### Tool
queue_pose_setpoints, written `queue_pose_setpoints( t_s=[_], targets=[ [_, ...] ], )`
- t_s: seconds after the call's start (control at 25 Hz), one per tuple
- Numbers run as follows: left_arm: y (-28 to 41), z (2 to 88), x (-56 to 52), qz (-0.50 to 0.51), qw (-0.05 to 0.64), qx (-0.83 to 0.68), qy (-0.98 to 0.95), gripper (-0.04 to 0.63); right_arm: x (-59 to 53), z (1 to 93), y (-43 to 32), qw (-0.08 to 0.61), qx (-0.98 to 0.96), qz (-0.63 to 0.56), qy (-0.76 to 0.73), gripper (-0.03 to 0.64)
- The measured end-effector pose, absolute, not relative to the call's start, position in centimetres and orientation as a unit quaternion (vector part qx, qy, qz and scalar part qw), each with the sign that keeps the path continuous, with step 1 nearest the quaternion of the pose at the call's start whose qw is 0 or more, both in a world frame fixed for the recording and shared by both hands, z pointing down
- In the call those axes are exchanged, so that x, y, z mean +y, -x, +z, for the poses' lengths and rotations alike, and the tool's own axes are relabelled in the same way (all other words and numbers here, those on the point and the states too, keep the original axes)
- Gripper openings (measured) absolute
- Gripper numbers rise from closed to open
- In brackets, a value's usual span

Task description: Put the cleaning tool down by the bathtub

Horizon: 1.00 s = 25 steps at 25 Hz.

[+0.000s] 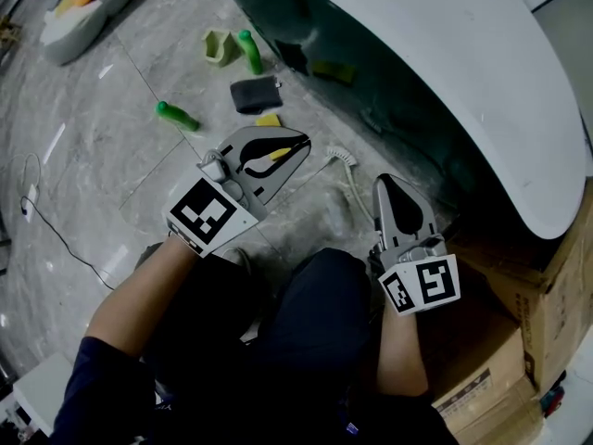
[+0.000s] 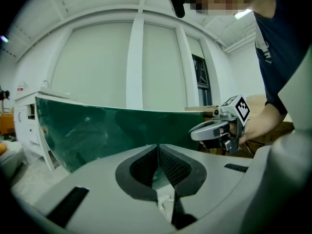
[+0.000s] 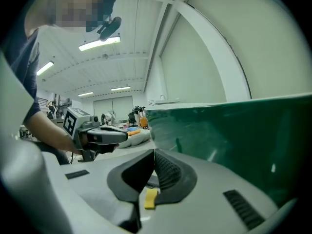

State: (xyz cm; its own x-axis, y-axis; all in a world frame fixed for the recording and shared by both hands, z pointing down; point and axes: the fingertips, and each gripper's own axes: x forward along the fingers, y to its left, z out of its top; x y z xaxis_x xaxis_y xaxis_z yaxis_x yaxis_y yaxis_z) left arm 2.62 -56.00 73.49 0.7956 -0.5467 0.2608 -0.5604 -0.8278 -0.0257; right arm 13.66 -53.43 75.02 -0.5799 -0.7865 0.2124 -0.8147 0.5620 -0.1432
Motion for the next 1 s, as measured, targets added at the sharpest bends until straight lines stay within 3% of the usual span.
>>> queue_pose_setpoints(
  t_s=[1.0],
  targets=[
    [-2.8,76.4,-56.3,0.147,0.046,-0.285,-0.946,0.034,-53.6,76.0,-14.3,0.079,-0.872,0.114,-0.469,0.005]
  ],
)
